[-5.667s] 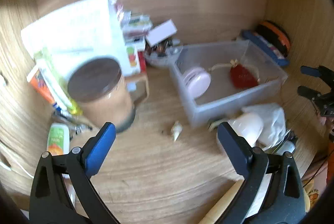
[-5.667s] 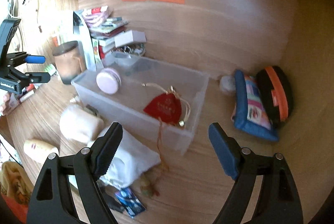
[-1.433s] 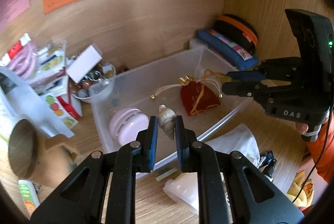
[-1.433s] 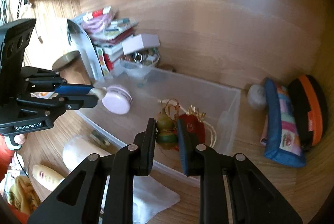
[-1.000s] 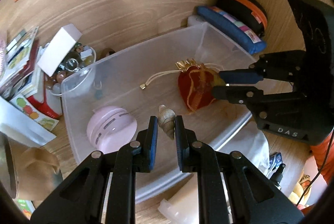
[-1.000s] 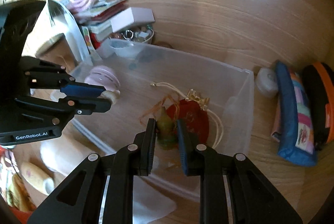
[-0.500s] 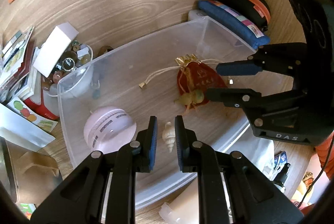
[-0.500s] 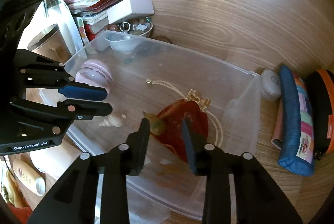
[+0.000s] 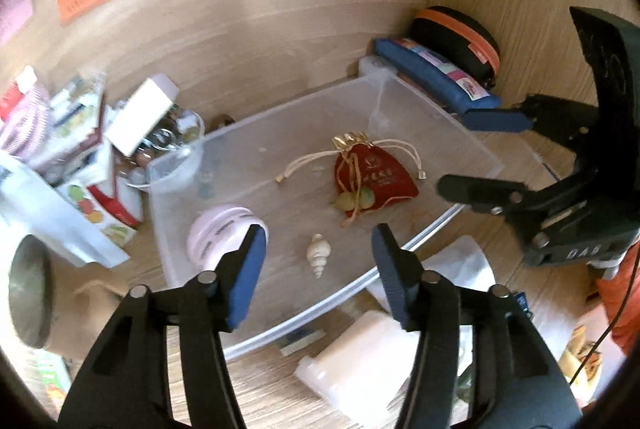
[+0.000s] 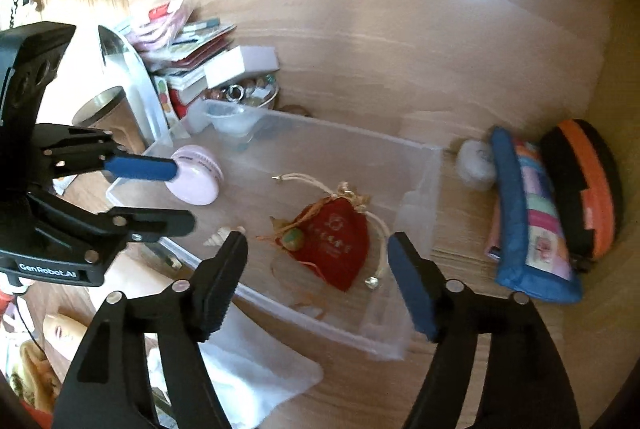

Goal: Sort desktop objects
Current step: 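Open both tools to release the seashell and gourd into the box, then grasp the yellow sunscreen tube with the left tool while the right tool grasps the green bottle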

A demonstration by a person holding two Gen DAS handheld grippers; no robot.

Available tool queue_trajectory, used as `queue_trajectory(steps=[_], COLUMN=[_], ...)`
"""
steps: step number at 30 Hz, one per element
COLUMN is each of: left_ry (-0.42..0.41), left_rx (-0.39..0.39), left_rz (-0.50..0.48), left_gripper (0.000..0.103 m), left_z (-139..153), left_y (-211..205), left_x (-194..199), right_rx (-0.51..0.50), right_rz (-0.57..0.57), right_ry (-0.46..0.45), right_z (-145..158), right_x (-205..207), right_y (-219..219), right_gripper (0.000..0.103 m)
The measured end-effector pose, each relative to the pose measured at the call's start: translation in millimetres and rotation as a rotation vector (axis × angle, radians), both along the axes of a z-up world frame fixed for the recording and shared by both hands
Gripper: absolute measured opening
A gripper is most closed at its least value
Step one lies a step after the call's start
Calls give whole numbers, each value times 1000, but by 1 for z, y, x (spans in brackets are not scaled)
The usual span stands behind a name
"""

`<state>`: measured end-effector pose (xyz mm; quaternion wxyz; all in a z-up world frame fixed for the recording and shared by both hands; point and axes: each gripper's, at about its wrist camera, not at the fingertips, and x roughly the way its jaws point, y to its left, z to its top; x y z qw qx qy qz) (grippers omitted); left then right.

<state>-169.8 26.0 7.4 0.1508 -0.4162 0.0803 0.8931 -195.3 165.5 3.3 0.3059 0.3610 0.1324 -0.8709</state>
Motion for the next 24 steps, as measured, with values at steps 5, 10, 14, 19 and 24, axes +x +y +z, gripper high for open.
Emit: queue_trajectory(steps=[5, 10, 14, 19, 24], left_ry=[55, 116, 152, 189, 179], left_rx=[-45, -57, -66, -81, -80], left_rz=[41, 95, 125, 158, 171], left_gripper=[69, 83, 84, 91, 92], left_z=[7, 15, 20, 23, 11], left_y=[-4, -17, -31, -44, -59], left_x=[18, 41, 60, 85, 108], right_rx=[3, -17, -22, -27, -28], right_rz=[-21, -23, -18, -3, 2], right_ry=[32, 46, 59, 71, 88], right_z=[9, 16, 18, 18, 16], right_x=[12, 28, 45, 64, 87], right_y=[12, 20, 24, 28, 29], right_gripper=[76, 79, 80, 80, 81])
